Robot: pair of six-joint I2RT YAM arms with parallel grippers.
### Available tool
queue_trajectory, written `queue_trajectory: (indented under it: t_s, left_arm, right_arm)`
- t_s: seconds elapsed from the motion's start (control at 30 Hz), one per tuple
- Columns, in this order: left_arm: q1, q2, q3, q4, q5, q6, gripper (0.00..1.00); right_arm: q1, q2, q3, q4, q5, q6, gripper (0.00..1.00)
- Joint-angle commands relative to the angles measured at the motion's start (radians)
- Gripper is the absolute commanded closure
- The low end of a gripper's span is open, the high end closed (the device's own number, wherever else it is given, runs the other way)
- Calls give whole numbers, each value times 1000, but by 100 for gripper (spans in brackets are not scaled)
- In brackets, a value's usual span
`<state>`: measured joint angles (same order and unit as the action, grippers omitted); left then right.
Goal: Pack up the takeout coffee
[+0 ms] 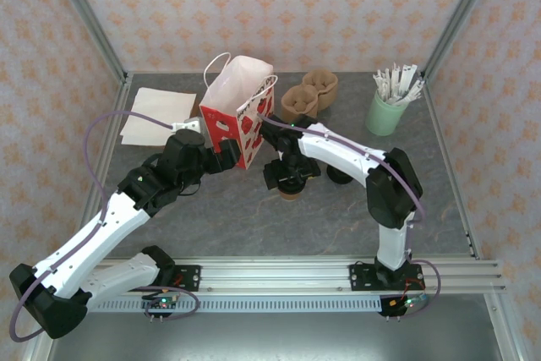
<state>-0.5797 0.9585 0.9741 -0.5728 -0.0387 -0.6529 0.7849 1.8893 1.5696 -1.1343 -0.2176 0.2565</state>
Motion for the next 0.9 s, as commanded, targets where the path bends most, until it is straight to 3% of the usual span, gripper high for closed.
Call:
queue_trajectory:
  t_s: [0.0,0.5,0.87]
  left_arm:
    - [10,8,-6,-16,-22,13,0]
    - [11,-7,-5,-40,-32,14,0]
    - [11,10,12,-47,-33,24,0]
  right_arm:
    - [4,10,23,4,2,-16,1]
    - [3,-34,-6,-13,26,-5,10]
    - [-80,-265,-226,-16,27,36,13]
